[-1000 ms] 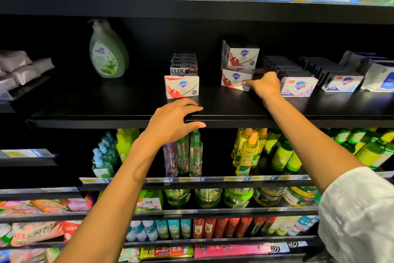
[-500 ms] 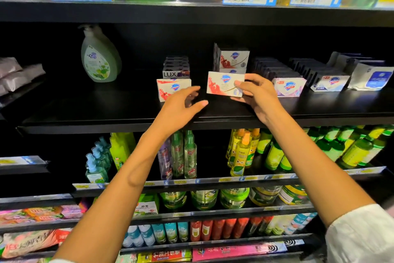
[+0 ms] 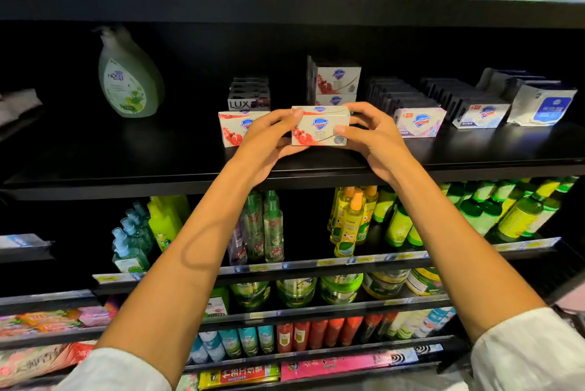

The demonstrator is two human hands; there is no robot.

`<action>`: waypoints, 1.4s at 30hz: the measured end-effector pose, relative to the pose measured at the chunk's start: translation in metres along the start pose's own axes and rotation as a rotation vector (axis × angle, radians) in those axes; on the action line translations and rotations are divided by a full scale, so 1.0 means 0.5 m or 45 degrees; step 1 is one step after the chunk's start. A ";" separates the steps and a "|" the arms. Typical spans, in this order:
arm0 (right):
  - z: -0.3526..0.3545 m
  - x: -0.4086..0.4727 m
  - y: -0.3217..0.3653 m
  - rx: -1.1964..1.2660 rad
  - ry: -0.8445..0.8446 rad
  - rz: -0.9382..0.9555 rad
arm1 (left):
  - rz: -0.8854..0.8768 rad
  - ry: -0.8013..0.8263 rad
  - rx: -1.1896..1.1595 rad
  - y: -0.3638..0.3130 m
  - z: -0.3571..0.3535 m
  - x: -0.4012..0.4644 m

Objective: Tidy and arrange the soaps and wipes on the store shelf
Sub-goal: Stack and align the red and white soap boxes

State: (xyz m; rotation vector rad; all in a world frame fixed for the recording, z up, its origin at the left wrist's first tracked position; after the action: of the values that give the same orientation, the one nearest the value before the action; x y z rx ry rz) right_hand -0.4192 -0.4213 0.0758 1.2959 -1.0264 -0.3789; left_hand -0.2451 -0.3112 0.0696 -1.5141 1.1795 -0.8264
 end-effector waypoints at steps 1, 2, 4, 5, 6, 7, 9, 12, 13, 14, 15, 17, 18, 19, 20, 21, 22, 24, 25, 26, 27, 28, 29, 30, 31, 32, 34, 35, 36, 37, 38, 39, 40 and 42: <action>-0.002 -0.001 0.002 -0.007 0.007 0.014 | 0.007 0.001 0.000 -0.001 0.000 -0.001; -0.002 -0.001 0.003 -0.016 0.013 0.022 | 0.011 0.003 0.000 -0.001 0.000 -0.001; -0.002 -0.001 0.003 -0.041 0.022 0.030 | 0.008 0.001 -0.010 -0.001 -0.001 -0.002; -0.003 -0.001 0.002 -0.052 0.027 0.031 | 0.002 -0.003 -0.019 -0.001 0.000 -0.002; -0.004 0.001 0.001 -0.047 0.031 0.025 | -0.006 -0.006 -0.028 -0.002 0.001 -0.003; -0.005 0.003 0.000 -0.030 0.034 0.012 | -0.015 -0.007 -0.034 -0.004 0.002 -0.004; -0.010 0.004 -0.002 0.031 0.037 -0.039 | -0.037 -0.001 -0.033 -0.005 0.003 -0.002; -0.019 0.003 -0.002 0.070 0.052 -0.126 | -0.069 0.001 -0.013 -0.005 0.004 0.000; -0.020 0.003 -0.001 0.059 0.060 -0.132 | -0.079 0.004 -0.002 -0.005 0.005 0.000; -0.021 0.003 -0.001 0.057 0.065 -0.130 | -0.087 0.008 0.008 -0.005 0.005 0.001; -0.020 0.002 -0.001 0.067 0.064 -0.124 | -0.093 0.012 0.017 -0.004 0.005 0.001; -0.015 0.000 0.001 0.103 0.055 -0.102 | -0.095 0.027 0.029 -0.001 0.006 0.002; -0.013 0.000 0.001 0.108 0.051 -0.085 | -0.090 0.041 0.027 0.000 0.006 0.001; -0.011 0.000 0.001 0.101 0.047 -0.067 | -0.081 0.053 0.014 0.001 0.007 0.000; -0.011 0.000 0.002 0.087 0.047 -0.045 | -0.068 0.060 -0.013 0.000 0.007 -0.001; -0.010 0.000 0.002 0.070 0.049 -0.023 | -0.051 0.057 -0.048 0.001 0.008 -0.001; -0.010 -0.001 0.001 0.059 0.048 -0.006 | -0.029 0.041 -0.086 0.001 0.008 -0.001; -0.008 -0.002 0.004 0.036 0.039 0.024 | 0.014 -0.002 -0.147 0.003 0.009 0.000; -0.007 -0.002 0.006 0.020 0.034 0.040 | 0.033 -0.010 -0.159 0.005 0.008 0.000; -0.006 -0.003 0.007 -0.002 0.029 0.057 | 0.050 -0.007 -0.162 0.006 0.007 0.001; -0.006 -0.003 0.009 -0.025 0.026 0.069 | 0.066 0.001 -0.171 0.006 0.005 0.001; -0.006 -0.003 0.009 -0.045 0.028 0.079 | 0.081 0.010 -0.194 0.007 0.004 0.001; -0.006 -0.004 0.010 -0.061 0.036 0.089 | 0.093 0.014 -0.222 0.007 0.005 0.000; -0.007 -0.004 0.011 -0.073 0.049 0.099 | 0.100 0.015 -0.240 0.007 0.007 0.000; -0.010 -0.005 0.011 -0.080 0.064 0.107 | 0.103 0.015 -0.237 0.006 0.010 0.000; -0.011 -0.006 0.011 -0.081 0.076 0.110 | 0.103 0.015 -0.221 0.006 0.012 0.000; -0.013 -0.006 0.011 -0.074 0.091 0.110 | 0.095 0.015 -0.171 0.007 0.014 0.002; -0.014 -0.006 0.011 -0.062 0.096 0.103 | 0.085 0.008 -0.150 0.007 0.016 0.004; -0.015 -0.005 0.010 -0.038 0.099 0.090 | 0.073 0.000 -0.132 0.007 0.018 0.005; -0.017 -0.004 0.009 0.000 0.099 0.067 | 0.061 -0.004 -0.114 0.007 0.018 0.006; -0.018 -0.002 0.008 0.044 0.089 0.033 | 0.048 -0.001 -0.099 0.006 0.019 0.006; -0.018 -0.002 0.006 0.085 0.075 -0.007 | 0.034 0.004 -0.084 0.006 0.018 0.006; -0.018 -0.001 0.004 0.112 0.059 -0.047 | 0.020 0.006 -0.071 0.005 0.018 0.006; -0.019 -0.001 0.000 0.128 0.051 -0.105 | -0.007 0.005 -0.047 0.003 0.018 0.005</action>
State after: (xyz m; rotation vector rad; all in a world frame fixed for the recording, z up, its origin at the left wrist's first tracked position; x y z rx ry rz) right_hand -0.4121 -0.4150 0.0761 1.4336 -0.9707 -0.3660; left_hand -0.2367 -0.3112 0.0657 -1.5468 1.2000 -0.8152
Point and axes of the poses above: each hand's wrist, its own x-axis towards the middle knuckle, its own z-axis out of the back of the hand, y = z × x, the point moved 6 cm from there along x, towards the middle knuckle, and after that the axes turned 9 degrees about z, right-handed, at the moved point
